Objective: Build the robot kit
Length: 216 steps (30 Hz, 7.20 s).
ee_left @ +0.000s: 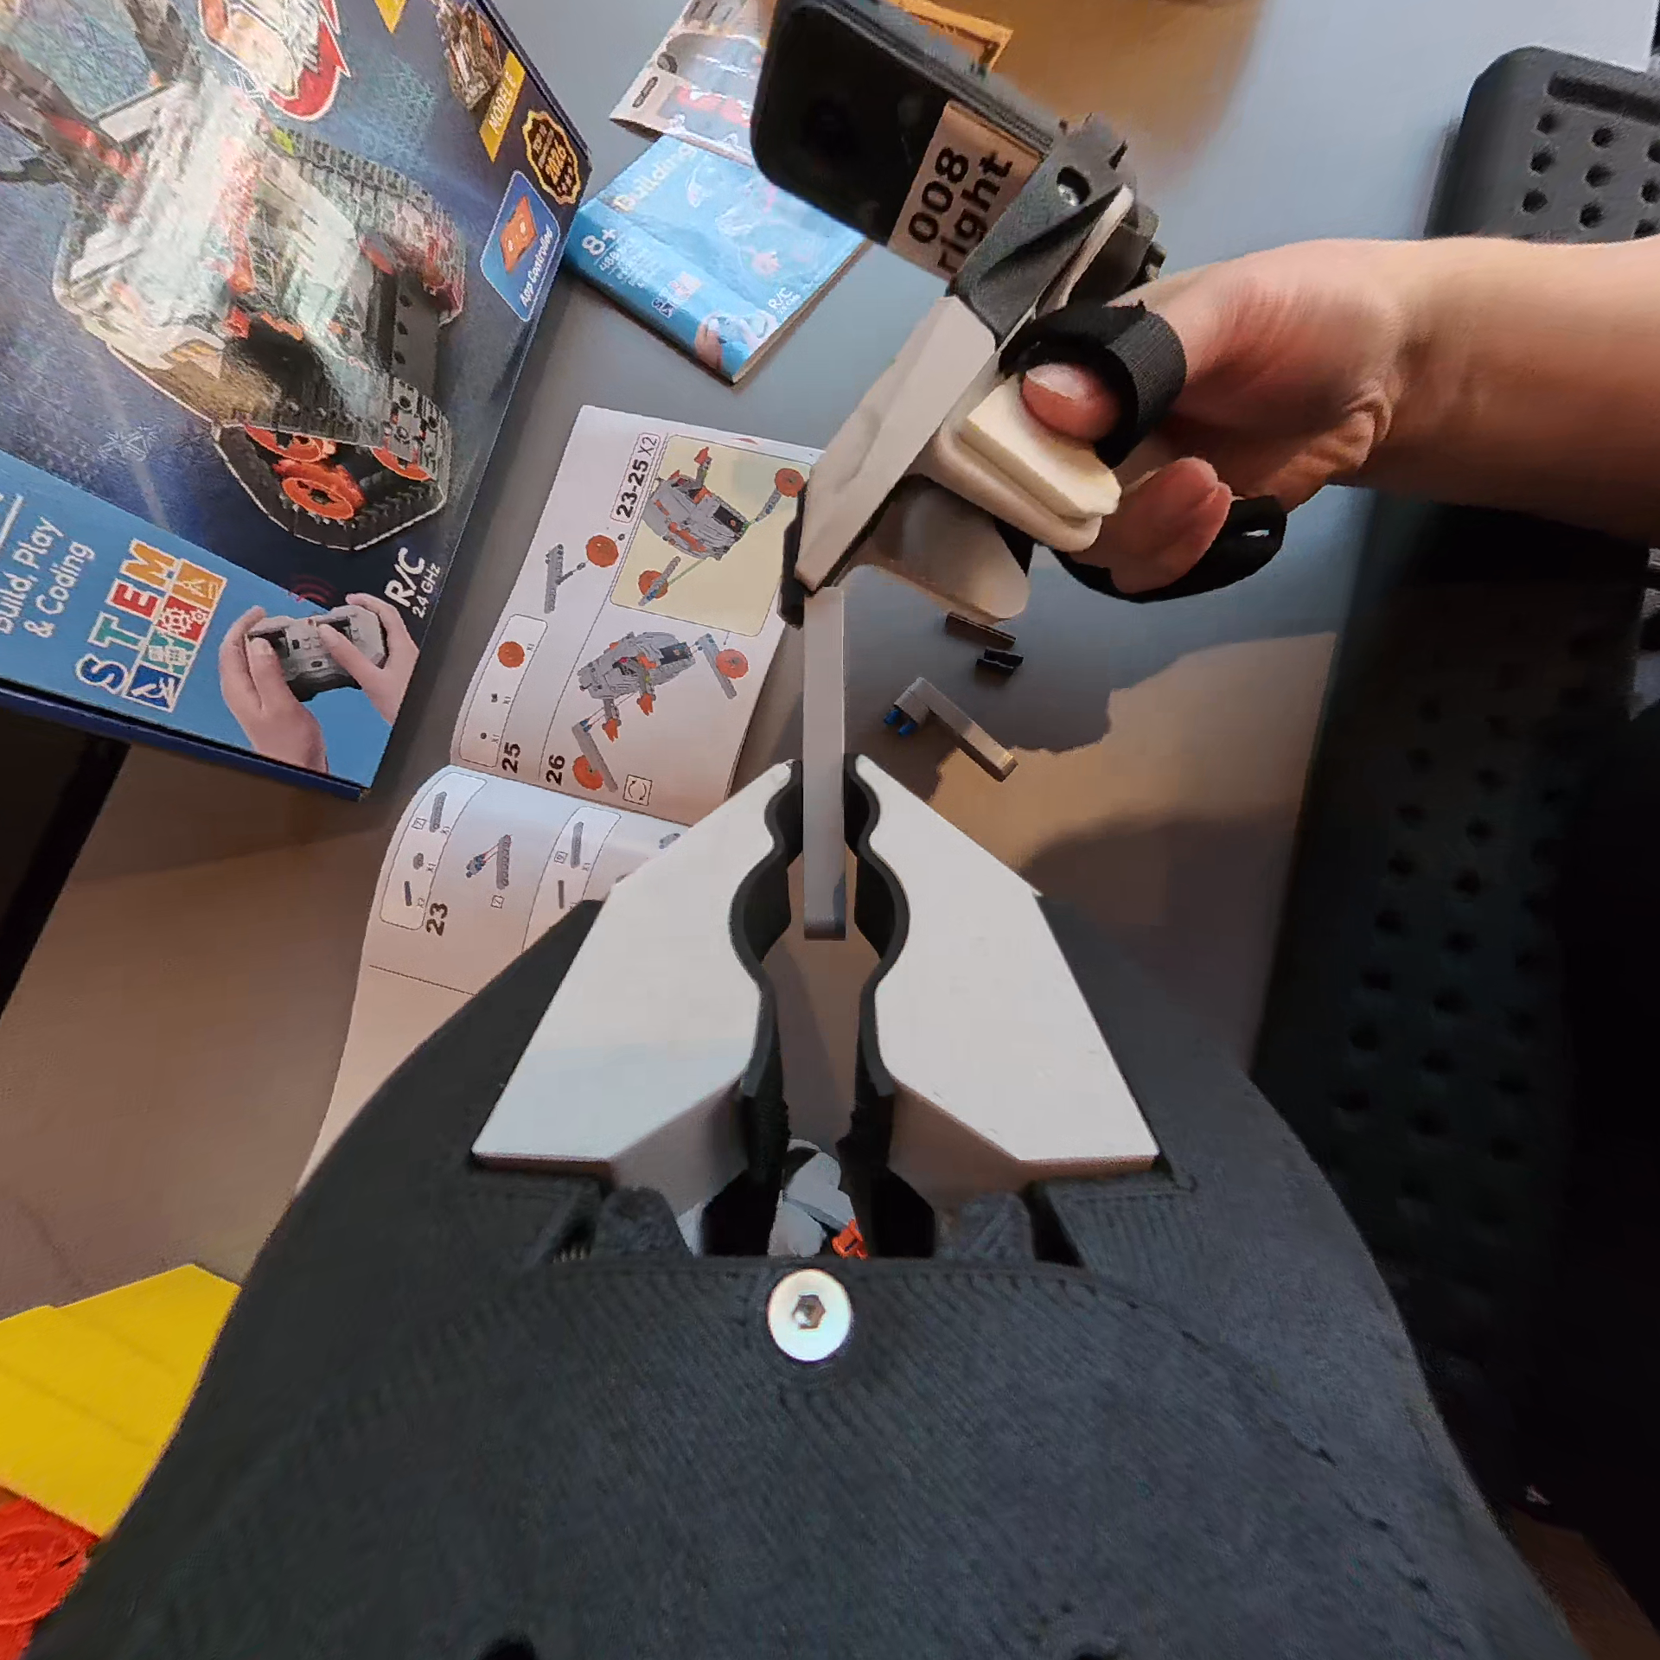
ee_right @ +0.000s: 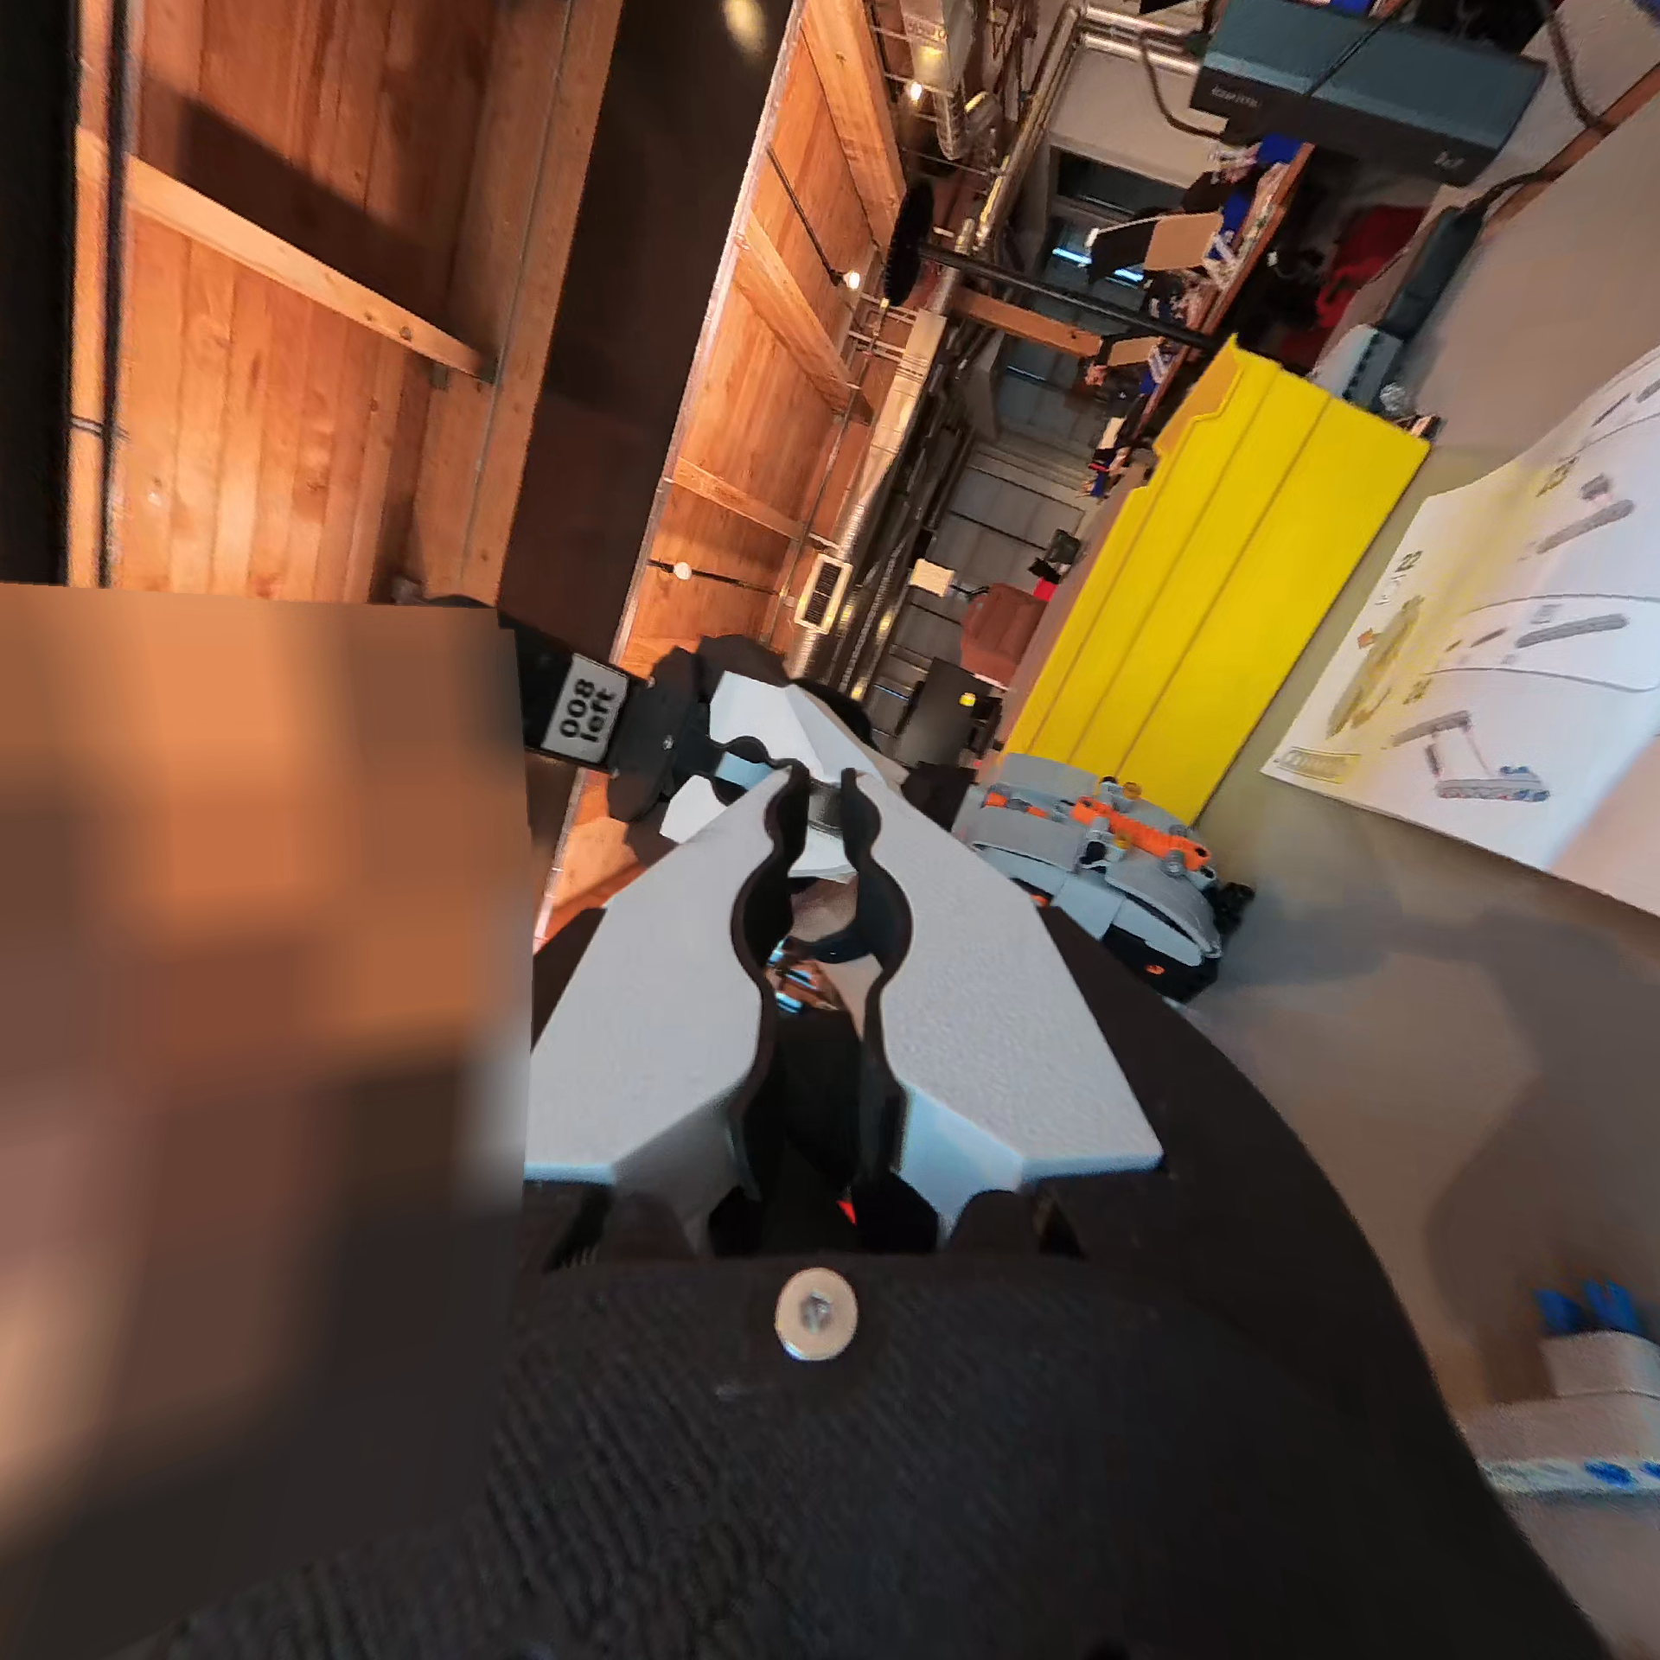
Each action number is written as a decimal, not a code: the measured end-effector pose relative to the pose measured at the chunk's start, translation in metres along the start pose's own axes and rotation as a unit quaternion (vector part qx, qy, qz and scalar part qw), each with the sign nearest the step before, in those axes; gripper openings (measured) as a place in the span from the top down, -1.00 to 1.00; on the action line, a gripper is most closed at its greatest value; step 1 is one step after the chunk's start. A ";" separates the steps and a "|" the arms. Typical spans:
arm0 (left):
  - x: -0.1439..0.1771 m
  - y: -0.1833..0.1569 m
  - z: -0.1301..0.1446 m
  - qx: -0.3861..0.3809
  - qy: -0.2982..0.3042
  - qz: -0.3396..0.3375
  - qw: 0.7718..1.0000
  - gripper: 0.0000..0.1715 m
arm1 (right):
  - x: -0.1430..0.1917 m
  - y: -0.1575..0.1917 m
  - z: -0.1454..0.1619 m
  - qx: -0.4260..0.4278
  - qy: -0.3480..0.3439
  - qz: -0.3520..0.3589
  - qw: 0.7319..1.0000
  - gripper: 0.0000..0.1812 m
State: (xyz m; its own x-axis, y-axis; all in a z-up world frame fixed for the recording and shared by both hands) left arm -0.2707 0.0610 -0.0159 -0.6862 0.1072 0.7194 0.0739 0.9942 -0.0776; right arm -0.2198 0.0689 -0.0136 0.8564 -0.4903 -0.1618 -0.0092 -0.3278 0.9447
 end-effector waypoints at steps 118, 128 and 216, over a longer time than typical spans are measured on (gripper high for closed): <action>0.050 -0.015 -0.028 0.079 -0.239 0.205 0.946 0.94 | 0.076 -0.005 -0.013 0.606 0.108 0.303 0.728 0.79; 0.058 -0.016 -0.028 0.088 -0.242 0.202 0.945 0.94 | 0.095 -0.093 0.071 0.563 0.343 0.351 0.665 0.83; 0.068 0.003 -0.026 0.205 -0.286 0.274 0.895 0.94 | 0.076 -0.060 0.060 0.634 0.247 0.295 0.671 0.97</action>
State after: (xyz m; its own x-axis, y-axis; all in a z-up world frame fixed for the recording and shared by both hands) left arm -0.2980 0.0713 0.0506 -0.8949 0.4450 0.0348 0.3213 0.6963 -0.6418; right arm -0.1852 0.0031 -0.0996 0.5743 -0.6123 0.5433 -0.5859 -0.7710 -0.2496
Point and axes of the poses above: each gripper's, where its closed fingertips meet, x back along the fingers, z out of its underside, y = z × x across the jaws, the point moved 2 cm from there along x, back along the fingers, and after that the axes turned 11 degrees about z, right-handed, at the moved point
